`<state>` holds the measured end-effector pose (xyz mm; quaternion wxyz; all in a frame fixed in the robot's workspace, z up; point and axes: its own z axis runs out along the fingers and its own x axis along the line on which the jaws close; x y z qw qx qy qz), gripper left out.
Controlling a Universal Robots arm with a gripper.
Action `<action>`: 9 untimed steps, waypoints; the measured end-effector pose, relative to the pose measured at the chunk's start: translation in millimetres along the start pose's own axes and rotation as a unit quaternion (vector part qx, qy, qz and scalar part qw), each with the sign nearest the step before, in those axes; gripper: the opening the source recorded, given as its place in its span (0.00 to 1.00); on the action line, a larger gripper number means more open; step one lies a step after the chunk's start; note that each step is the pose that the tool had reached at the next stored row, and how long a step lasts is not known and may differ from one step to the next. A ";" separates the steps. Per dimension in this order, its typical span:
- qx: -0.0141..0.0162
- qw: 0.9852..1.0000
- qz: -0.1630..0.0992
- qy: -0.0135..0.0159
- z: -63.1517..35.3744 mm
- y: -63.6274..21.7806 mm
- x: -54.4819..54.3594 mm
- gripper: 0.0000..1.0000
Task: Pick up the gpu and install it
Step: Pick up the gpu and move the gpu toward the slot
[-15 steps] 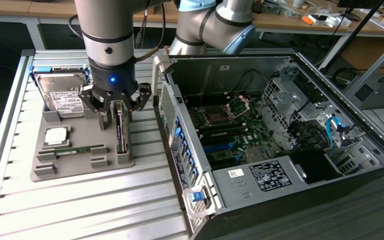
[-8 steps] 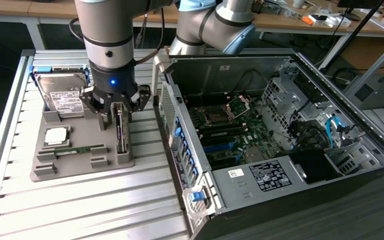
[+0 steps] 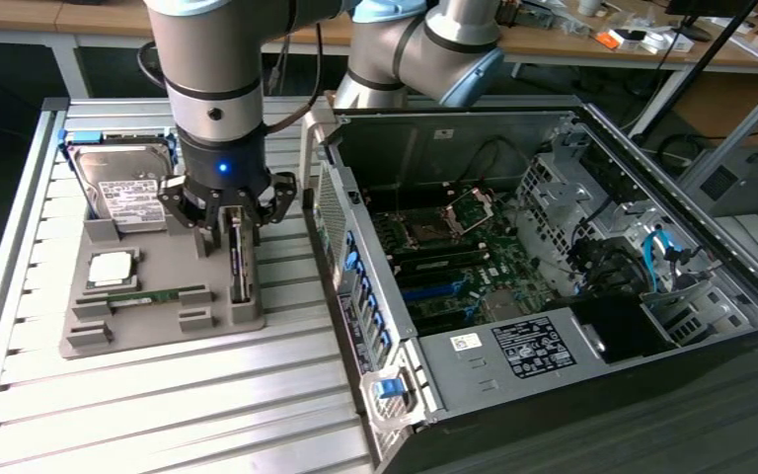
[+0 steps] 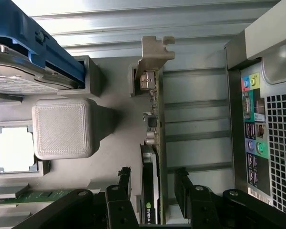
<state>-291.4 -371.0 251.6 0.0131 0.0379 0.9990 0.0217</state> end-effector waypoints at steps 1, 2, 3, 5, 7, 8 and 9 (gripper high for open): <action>0.000 1.000 0.000 0.000 0.6 0.1 0.0 0.50; 0.000 1.000 0.000 0.000 1.1 0.3 0.1 0.50; 0.000 1.000 0.000 0.000 1.5 0.6 0.2 0.50; 0.000 1.000 0.000 0.000 2.5 3.1 0.7 0.50; 0.000 1.000 0.000 0.000 3.0 5.7 1.2 0.50; 0.000 1.000 0.000 0.000 3.2 6.5 1.3 0.50; 0.000 1.000 0.000 0.000 3.4 6.7 1.4 0.50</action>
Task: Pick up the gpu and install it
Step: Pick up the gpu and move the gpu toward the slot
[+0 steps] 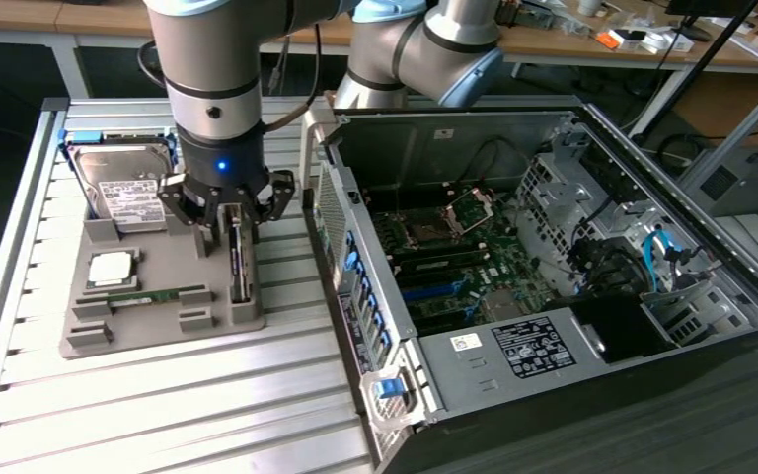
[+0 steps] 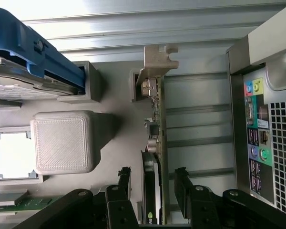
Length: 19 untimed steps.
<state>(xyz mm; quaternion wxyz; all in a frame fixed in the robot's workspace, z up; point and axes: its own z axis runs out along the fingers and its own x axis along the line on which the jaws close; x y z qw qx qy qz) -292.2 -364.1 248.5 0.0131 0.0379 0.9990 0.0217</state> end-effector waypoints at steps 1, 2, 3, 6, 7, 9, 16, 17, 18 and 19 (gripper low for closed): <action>0.000 1.000 0.000 0.000 0.0 0.0 0.0 0.50; 0.000 1.000 0.000 0.000 0.0 0.0 0.0 0.50; 0.000 1.000 0.000 0.000 0.0 0.0 0.0 0.50; 0.000 1.000 0.000 0.000 0.0 0.0 0.0 0.50; 0.000 1.000 0.000 0.000 0.0 0.0 0.0 0.50; 0.000 1.000 0.000 0.000 0.0 0.0 0.0 0.48; 0.000 1.000 0.000 0.000 0.0 0.0 0.0 0.27; 0.000 1.000 0.000 0.000 0.0 0.0 0.0 0.27; 0.000 1.000 0.000 0.000 0.0 0.0 0.0 0.27; 0.000 1.000 0.000 0.000 0.0 0.0 0.0 0.27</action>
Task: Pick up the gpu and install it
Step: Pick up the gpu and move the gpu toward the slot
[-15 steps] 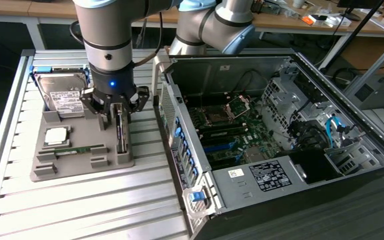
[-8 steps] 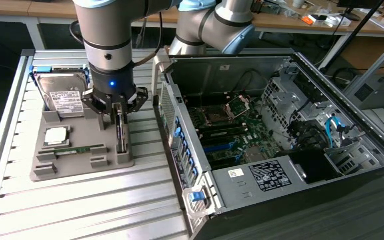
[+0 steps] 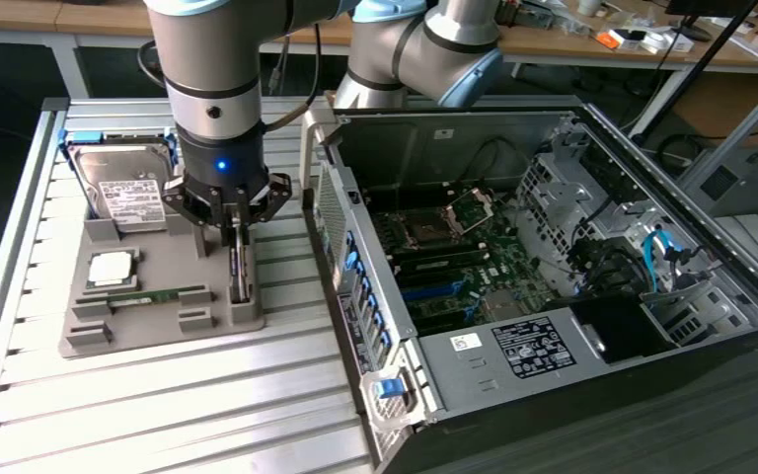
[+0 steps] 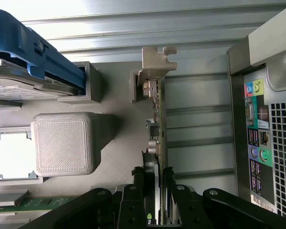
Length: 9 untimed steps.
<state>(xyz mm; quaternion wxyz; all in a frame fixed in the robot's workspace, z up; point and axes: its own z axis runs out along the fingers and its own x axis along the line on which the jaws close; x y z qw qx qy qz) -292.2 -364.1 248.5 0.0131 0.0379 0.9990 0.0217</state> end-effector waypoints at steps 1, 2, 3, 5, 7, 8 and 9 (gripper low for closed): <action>0.000 1.000 0.000 0.000 0.0 0.0 0.0 0.27; 0.000 1.000 0.000 0.000 0.0 0.0 0.0 0.27; 0.000 1.000 0.000 0.000 0.0 0.0 0.0 0.27; 0.000 1.000 0.000 0.000 0.0 0.0 0.0 0.27; 0.000 1.000 0.000 0.000 0.0 0.0 0.0 0.27; 0.000 1.000 0.000 0.000 0.0 0.0 0.0 0.27; 0.000 1.000 0.000 0.000 0.0 0.0 0.0 0.27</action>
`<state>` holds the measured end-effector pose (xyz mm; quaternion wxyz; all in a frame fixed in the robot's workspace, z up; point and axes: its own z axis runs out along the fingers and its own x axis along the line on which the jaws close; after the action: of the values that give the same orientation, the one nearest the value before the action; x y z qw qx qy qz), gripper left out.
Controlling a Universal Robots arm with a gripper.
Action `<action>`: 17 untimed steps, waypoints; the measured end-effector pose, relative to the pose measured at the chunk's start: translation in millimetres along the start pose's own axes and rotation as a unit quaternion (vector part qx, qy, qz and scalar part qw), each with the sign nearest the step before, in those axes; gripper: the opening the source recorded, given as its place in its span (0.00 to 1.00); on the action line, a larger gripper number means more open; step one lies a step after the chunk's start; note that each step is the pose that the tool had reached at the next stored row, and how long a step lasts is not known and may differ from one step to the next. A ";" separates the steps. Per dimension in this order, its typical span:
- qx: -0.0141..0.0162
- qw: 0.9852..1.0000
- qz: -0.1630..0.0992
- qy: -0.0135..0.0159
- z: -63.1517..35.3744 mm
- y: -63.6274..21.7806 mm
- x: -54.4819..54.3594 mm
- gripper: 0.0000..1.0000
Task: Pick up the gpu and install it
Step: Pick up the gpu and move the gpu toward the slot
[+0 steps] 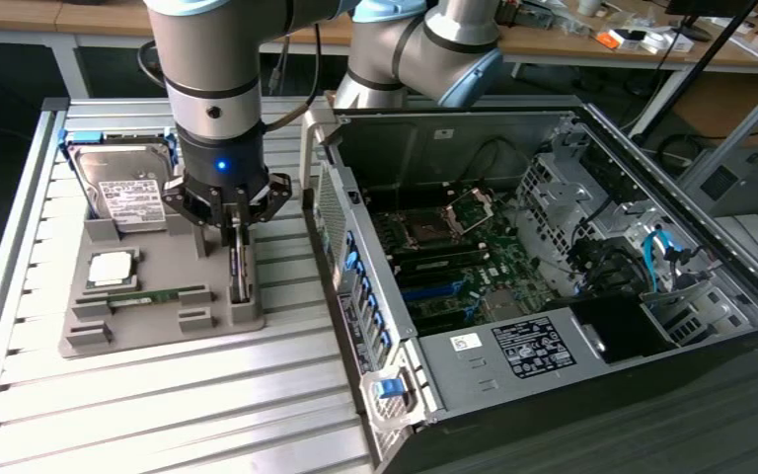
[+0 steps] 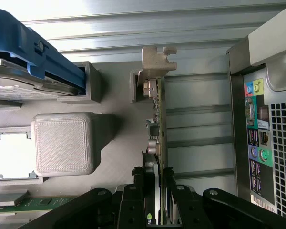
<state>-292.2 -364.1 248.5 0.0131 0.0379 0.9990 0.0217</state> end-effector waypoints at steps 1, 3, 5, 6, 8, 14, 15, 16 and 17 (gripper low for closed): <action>0.000 1.000 0.000 0.000 0.0 0.0 0.0 0.27; 0.000 1.000 0.000 0.000 -1.8 0.1 -0.1 0.27; 0.000 1.000 0.000 0.000 -4.3 0.2 -0.2 0.27; 0.000 1.000 0.000 0.000 -5.5 0.3 -0.2 0.27; 0.000 1.000 0.000 0.000 -8.9 0.5 -0.3 0.27; 0.000 1.000 0.000 0.000 -15.5 0.8 -0.4 0.27; 0.000 1.000 0.000 0.000 -16.3 0.9 -0.4 0.27; 0.000 1.000 0.000 0.000 -17.3 0.9 -0.4 0.27; 0.000 1.000 0.000 0.000 -18.1 0.9 -0.5 0.27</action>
<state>-292.2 -363.9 266.6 0.0131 0.0379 0.9990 0.0217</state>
